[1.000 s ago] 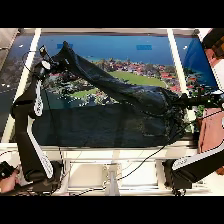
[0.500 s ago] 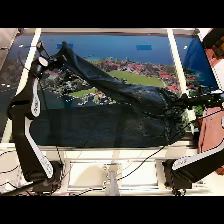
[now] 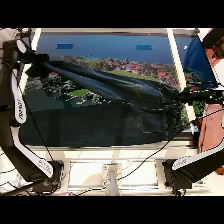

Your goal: Fold the clothes and pants, and hang the long-sleeved shirts on hangers.

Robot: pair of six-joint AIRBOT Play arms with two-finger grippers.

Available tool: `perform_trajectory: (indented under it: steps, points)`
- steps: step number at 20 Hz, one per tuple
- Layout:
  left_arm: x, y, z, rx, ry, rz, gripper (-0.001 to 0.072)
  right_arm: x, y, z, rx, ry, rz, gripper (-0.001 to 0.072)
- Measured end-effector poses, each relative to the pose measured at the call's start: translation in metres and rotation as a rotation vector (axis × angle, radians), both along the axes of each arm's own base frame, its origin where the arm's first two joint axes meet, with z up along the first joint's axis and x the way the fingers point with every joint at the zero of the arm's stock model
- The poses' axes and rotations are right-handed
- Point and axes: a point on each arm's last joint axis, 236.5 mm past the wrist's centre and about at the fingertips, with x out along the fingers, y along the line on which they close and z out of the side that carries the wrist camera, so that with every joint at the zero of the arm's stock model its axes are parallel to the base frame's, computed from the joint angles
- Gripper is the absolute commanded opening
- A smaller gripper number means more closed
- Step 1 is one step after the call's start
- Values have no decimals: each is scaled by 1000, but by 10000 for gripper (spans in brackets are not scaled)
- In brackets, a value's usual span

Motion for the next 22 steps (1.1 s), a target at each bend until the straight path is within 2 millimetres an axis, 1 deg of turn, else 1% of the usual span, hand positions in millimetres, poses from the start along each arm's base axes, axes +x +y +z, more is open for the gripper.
perform_trajectory:
  steps: [1, 3, 6, 9, 11, 13, 14, 18, 22]
  points:
    - [-16, 4, -6, 10, 68, 2, 33, 2, 0, 1, 3, -6, -7, 34]
    - [-52, 7, -28, 11, 221, 5, 33, 5, 0, 2, 8, -12, -19, 34]
    - [-100, 4, -66, -10, 432, 11, 33, 7, 0, 4, 18, -13, -29, 34]
    - [-138, 0, -92, -29, 581, 27, 33, 5, 3, 7, 35, -8, -22, 34]
    - [-155, -1, -100, -34, 649, 39, 33, 2, 7, 8, 49, -2, -11, 34]
    - [-161, 7, -103, -6, 667, 66, 33, 0, 9, 10, 58, 4, -4, 34]
    - [-161, 13, -103, 17, 662, 82, 33, -1, 9, 10, 61, 7, 0, 34]
    - [-160, 43, -100, 121, 635, 158, 33, -3, 11, 10, 65, 11, 8, 34]
    - [-161, 70, -97, 166, 608, 239, 34, -4, 17, 11, 73, 15, 26, 34]
